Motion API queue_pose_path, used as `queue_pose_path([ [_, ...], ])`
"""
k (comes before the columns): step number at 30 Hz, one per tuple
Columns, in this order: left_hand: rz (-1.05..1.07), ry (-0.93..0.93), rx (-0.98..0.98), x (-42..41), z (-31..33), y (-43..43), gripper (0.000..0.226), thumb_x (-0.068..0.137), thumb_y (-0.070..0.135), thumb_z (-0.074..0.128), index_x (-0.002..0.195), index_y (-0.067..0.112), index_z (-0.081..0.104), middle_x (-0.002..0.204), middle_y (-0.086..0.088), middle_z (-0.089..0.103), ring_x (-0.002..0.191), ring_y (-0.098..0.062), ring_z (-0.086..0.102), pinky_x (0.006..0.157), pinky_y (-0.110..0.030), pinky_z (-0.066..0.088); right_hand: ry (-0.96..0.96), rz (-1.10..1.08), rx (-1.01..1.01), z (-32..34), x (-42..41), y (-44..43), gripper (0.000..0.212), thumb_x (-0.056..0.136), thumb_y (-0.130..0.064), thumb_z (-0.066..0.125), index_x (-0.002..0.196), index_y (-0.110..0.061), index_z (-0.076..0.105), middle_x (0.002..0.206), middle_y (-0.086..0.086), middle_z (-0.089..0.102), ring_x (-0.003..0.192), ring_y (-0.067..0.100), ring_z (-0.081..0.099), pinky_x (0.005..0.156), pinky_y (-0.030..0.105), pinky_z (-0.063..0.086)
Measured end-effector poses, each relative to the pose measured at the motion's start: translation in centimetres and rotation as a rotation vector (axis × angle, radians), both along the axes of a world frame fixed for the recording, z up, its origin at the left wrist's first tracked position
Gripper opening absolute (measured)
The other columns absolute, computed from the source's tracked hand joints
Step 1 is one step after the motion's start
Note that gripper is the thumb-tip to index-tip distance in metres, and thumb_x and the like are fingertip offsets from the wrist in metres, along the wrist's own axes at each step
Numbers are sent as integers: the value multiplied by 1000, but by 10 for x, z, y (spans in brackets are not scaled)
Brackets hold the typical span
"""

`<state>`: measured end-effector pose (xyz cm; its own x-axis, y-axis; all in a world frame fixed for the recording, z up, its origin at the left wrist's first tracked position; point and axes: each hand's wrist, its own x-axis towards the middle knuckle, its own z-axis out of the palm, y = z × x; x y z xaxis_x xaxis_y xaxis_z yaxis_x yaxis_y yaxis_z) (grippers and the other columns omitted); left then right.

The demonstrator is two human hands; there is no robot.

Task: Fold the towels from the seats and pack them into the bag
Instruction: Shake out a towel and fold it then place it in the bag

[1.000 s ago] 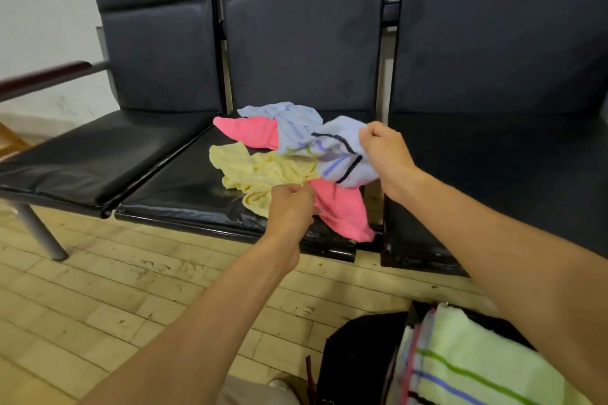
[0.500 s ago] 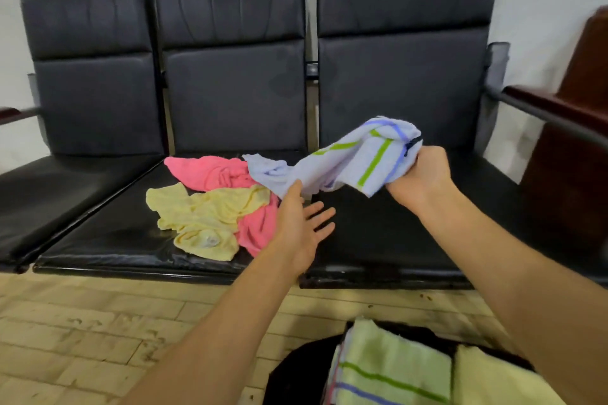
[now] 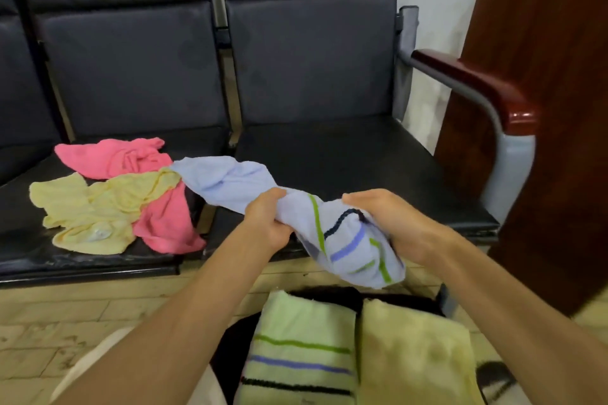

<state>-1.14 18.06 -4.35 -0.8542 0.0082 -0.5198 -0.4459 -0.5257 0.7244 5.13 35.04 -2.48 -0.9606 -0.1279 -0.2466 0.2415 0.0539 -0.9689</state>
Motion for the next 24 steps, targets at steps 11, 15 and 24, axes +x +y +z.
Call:
queue_pose_path([
  [11, -376, 154, -149, 25, 23, 13, 16, 91, 9, 53, 100, 8, 66, 105, -12, 71, 100, -24, 65, 91, -36, 50, 49, -111, 589, -18, 3, 20, 44, 100, -53, 34, 99, -17, 59, 93, 9, 68, 79, 25, 70, 80, 41, 59],
  [15, -527, 328, -226, 31, 30, -1, 26, 97, 15, 52, 118, 5, 63, 117, -12, 68, 110, -23, 64, 93, -34, 51, -87, -209, 278, -26, 3, 8, 64, 96, -65, 27, 101, -16, 68, 105, 7, 70, 98, 24, 65, 91, 39, 51],
  [24, -725, 471, -390, 53, 37, -30, 27, 99, 24, 49, 117, 12, 64, 113, -5, 70, 106, -18, 66, 90, -32, 54, -171, -299, 1, -24, 19, -27, 31, 98, -49, 46, 113, -28, 62, 102, 11, 67, 95, 28, 65, 91, 38, 51],
])
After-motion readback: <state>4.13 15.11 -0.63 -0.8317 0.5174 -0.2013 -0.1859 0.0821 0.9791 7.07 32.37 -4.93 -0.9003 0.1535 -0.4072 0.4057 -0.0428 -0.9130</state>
